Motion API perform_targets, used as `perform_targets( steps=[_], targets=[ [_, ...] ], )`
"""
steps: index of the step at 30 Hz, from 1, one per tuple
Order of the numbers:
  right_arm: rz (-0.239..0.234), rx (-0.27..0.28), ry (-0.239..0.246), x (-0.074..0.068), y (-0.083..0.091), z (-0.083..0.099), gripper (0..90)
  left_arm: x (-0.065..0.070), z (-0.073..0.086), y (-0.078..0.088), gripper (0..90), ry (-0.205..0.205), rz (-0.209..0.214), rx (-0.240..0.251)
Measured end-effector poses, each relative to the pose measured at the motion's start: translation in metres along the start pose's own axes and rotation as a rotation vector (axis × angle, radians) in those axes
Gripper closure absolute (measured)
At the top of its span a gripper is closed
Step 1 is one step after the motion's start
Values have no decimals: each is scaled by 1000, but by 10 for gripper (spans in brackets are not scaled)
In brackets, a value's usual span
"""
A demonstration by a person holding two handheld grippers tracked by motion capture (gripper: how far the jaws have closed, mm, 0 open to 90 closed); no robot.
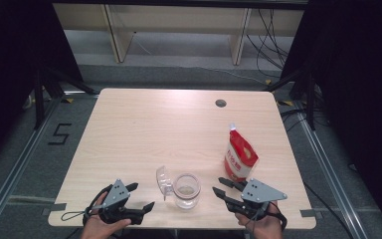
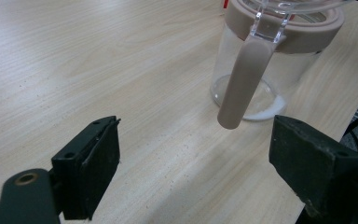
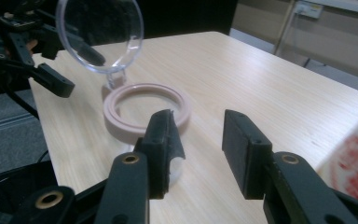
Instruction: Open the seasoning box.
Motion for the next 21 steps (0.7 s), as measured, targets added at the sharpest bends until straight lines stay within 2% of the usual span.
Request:
perform_targets(
  steps=[1,3,9,10,13,16,17,21],
  targets=[
    [3,5,10,3,3,1,628,1,0,0,160,6,-2,-4],
    [19,8,0,7,8,5,611,1,0,0,160,4,-6,-9],
    [70,7,-54,18,21,14,579,1,1,0,161,11,-7,-7],
    [91,7,-39,21,23,15,578,1,1,0,160,11,-8,-7],
    [98,-6,-67,23,27,21,569,1,1,0,160,12,-4,-6],
    [130,1,-63,28,31,24,558,1,1,0,160,14,-2,-3],
    [126,-13,-70,28,32,26,553,1,0,0,161,13,1,-4],
    [174,-5,-82,36,39,31,522,2,-1,0,160,11,2,-2]
  ],
)
Point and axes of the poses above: each handheld gripper's, and its own axes: y roughly backward along the jaws, z roughly out of its underside, x roughly to its right, the point moved 7 cm from there along -y, roughly forward along the jaws, and after that the axes turned 8 degrees about -y, right-handed, at the moved point
